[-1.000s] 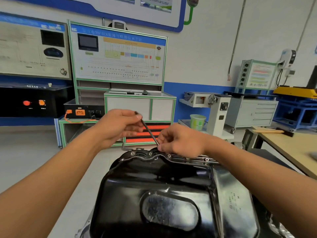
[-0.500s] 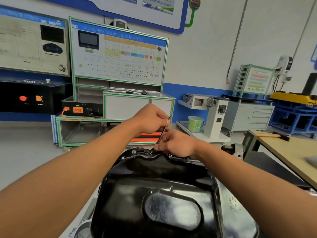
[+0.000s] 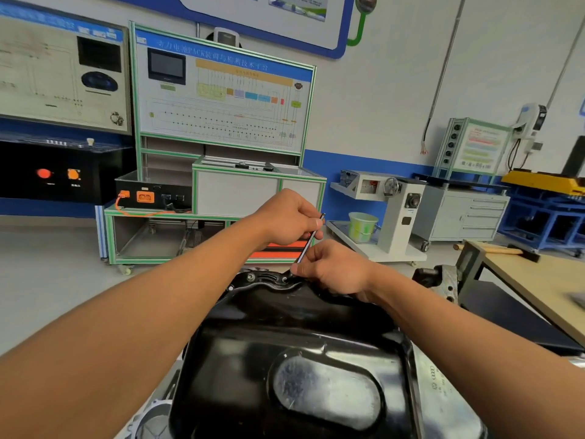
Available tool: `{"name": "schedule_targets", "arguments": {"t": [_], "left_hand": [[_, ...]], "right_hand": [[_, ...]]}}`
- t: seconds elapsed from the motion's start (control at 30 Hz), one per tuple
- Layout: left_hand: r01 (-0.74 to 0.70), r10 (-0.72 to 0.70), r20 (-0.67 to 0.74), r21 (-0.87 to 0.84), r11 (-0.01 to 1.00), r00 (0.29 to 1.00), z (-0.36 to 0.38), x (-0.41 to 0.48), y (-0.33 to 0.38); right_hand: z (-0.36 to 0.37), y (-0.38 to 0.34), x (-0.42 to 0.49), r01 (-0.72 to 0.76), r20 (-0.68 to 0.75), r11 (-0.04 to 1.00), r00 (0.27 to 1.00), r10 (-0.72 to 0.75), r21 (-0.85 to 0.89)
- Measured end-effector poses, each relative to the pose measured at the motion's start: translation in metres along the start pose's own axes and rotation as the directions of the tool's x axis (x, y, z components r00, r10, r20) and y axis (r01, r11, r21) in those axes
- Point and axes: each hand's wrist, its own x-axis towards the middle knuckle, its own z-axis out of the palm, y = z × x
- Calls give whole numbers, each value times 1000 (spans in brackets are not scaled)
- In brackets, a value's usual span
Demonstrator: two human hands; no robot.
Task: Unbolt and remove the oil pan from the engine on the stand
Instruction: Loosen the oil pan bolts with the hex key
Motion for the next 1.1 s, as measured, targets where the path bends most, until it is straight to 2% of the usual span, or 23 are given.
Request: {"name": "schedule_targets", "arguments": {"t": [0.33, 0.57, 0.9, 1.1], "left_hand": [[-22, 14, 63, 134, 991, 998, 5, 8, 3], [-29, 16, 84, 158, 987, 996, 9, 11, 5], [-47, 37, 60, 163, 986, 998, 16, 13, -1], [-51, 46, 74, 68, 996, 996, 20, 17, -12]], "right_hand": [[7, 1, 3, -13, -90, 1000, 996, 15, 26], [10, 3, 7, -17, -116, 998, 993, 23, 54], [10, 3, 6, 57, -135, 996, 990, -48, 61], [13, 1, 6, 54, -147, 998, 988, -49, 31]]}}
